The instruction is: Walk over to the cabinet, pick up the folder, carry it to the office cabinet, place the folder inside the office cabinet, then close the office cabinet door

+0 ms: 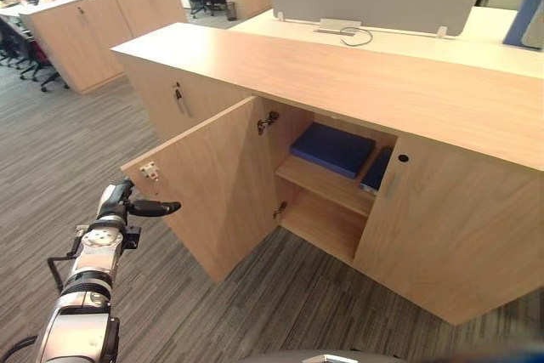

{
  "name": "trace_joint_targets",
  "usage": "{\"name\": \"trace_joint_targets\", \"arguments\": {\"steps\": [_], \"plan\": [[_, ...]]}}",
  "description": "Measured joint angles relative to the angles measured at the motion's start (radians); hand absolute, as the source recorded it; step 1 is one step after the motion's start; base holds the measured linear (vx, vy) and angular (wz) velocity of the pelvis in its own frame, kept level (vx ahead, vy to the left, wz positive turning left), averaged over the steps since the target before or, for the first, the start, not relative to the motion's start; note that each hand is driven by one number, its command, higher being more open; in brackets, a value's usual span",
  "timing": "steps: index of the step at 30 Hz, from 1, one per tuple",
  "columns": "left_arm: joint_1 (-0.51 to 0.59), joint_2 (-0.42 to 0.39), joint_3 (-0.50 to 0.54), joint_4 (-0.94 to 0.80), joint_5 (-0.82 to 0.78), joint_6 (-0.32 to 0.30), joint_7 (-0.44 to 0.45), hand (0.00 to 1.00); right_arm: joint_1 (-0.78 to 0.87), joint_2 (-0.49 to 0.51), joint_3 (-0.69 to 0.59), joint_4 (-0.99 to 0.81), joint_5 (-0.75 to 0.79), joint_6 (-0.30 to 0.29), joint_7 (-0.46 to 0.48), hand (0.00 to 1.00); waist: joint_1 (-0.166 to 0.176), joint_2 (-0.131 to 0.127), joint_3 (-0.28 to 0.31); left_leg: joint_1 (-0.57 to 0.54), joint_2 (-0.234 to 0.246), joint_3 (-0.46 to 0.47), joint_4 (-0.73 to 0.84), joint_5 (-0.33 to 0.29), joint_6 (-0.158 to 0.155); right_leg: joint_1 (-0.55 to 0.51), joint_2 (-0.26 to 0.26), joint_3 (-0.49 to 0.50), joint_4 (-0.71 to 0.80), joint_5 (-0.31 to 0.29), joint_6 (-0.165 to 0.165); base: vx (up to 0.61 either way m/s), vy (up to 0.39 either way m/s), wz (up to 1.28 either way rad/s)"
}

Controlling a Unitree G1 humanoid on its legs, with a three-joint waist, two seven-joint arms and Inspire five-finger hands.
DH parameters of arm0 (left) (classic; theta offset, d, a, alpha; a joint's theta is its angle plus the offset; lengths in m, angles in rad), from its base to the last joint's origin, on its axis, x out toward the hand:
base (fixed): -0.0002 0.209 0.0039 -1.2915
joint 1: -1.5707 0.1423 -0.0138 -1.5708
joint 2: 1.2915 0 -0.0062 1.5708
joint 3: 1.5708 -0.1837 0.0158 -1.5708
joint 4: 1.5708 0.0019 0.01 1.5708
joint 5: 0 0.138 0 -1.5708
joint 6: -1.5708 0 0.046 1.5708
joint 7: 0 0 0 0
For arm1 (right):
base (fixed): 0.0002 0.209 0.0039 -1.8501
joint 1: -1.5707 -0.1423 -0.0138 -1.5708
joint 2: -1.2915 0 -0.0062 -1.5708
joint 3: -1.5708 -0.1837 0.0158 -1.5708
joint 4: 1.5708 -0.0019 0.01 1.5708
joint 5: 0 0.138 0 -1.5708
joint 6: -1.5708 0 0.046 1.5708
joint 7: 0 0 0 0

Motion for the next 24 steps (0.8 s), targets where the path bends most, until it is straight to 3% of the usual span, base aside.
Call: {"name": "trace_joint_targets", "arguments": {"steps": [6,10,15,17,20,21,23,24], "plan": [[-0.001,0.032,0.004,0.069,0.034,0.006,0.038,1.0,-0.002,0.005,-0.003,0.012,-0.001,0.001,0.003,1.0,0.004,-0.014,-0.006,0.026,0.001,0.053,0.005,-0.006,-0.004,-0.004,0.0,0.054,-0.022,0.018,0.001,0.02,0.025,-0.31],[0.025,0.041,-0.041,0.0,0.111,0.04,0.065,1.0,-0.003,0.005,-0.004,0.015,-0.002,0.0,0.008,1.0,0.008,-0.018,-0.004,0.026,0.004,0.058,0.003,-0.01,-0.008,-0.006,0.003,0.056,-0.025,0.022,0.001,-0.03,0.02,-0.03],[0.166,0.223,-0.337,-0.295,0.379,0.057,0.058,1.0,-0.01,0.001,-0.013,0.047,-0.029,-0.007,0.007,1.0,0.044,-0.032,-0.003,0.022,0.006,0.058,0.0,-0.022,-0.016,-0.01,0.004,0.053,-0.024,0.029,0.005,-0.07,0.023,0.02],[0.245,0.341,-0.424,-0.528,0.436,0.058,0.007,1.0,-0.017,0.001,-0.04,0.058,-0.057,-0.008,0.006,1.0,0.072,-0.039,-0.009,-0.005,0.006,0.05,0.0,-0.018,-0.018,-0.028,0.002,0.041,-0.025,0.039,0.011,-0.08,0.021,0.18],[0.249,0.467,-0.595,-0.768,0.485,0.056,-0.056,1.0,-0.029,-0.005,-0.053,0.09,-0.063,-0.005,0.002,1.0,0.094,-0.04,-0.017,-0.022,0.003,0.028,0.0,-0.005,-0.013,-0.028,-0.004,0.01,-0.027,0.048,0.018,-0.08,0.021,0.28],[0.248,0.512,-0.673,-0.909,0.511,0.026,-0.103,1.0,-0.036,-0.005,-0.049,0.091,-0.081,-0.003,0.001,1.0,0.094,-0.038,-0.025,-0.027,0.002,0.02,0.0,0.002,-0.012,-0.028,-0.006,-0.006,-0.027,0.056,0.024,-0.09,0.021,0.2],[0.248,0.507,-0.715,-1.045,0.508,-0.017,-0.151,1.0,-0.041,-0.004,-0.044,0.091,-0.081,-0.002,0.001,1.0,0.082,-0.04,-0.036,-0.031,0.001,0.016,-0.001,0.008,-0.009,-0.029,-0.007,-0.01,-0.028,0.059,0.025,-0.09,0.023,0.07],[0.248,0.479,-0.744,-1.147,0.49,-0.067,-0.183,1.0,-0.046,-0.002,-0.039,0.092,-0.08,0.0,0.002,1.0,0.059,-0.042,-0.052,-0.039,0.003,0.017,-0.001,0.011,-0.011,-0.04,-0.007,-0.011,-0.027,0.061,0.026,-0.09,0.018,-0.05]]}}
